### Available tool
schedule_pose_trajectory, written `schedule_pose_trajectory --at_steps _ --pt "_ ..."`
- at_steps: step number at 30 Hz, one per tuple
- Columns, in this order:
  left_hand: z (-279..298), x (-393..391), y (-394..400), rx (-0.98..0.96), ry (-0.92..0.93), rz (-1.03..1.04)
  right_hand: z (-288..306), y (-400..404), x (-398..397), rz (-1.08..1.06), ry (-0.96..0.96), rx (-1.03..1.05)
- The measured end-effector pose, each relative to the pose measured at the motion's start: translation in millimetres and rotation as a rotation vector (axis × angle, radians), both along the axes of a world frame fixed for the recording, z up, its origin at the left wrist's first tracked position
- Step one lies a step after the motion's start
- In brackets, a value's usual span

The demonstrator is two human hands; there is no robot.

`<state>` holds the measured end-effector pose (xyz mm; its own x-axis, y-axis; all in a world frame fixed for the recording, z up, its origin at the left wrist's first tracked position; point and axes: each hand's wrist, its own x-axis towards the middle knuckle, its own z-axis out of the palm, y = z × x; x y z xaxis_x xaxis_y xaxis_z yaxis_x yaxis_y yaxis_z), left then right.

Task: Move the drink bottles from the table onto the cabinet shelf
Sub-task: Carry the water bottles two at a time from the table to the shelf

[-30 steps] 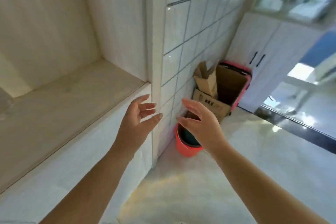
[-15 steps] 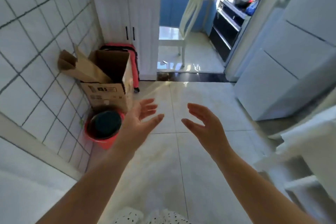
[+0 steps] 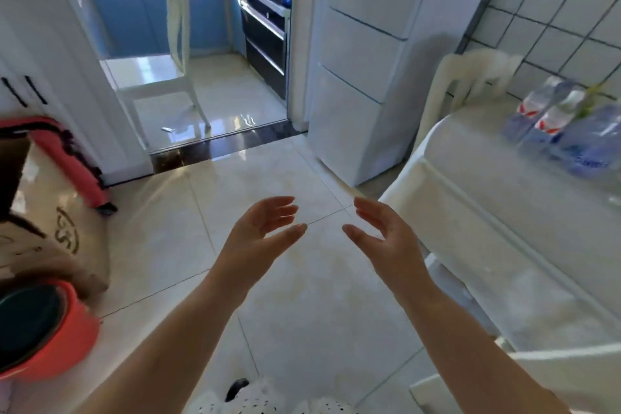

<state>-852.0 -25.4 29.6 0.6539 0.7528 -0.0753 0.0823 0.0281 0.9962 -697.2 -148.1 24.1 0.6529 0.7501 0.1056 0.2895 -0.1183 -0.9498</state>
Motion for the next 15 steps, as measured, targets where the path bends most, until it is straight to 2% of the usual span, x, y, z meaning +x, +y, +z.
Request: schedule_pose_trajectory --at_steps 7,15 --pt "-7.2 132.7 26.2 -0.034 0.004 -0.17 -11.8 -9.4 103.1 -0.217 0.046 -0.024" --pt "-0.8 312.4 94.9 -0.047 -0.028 -0.379 -6.9 26.6 243.4 -0.493 0.061 -0.048"
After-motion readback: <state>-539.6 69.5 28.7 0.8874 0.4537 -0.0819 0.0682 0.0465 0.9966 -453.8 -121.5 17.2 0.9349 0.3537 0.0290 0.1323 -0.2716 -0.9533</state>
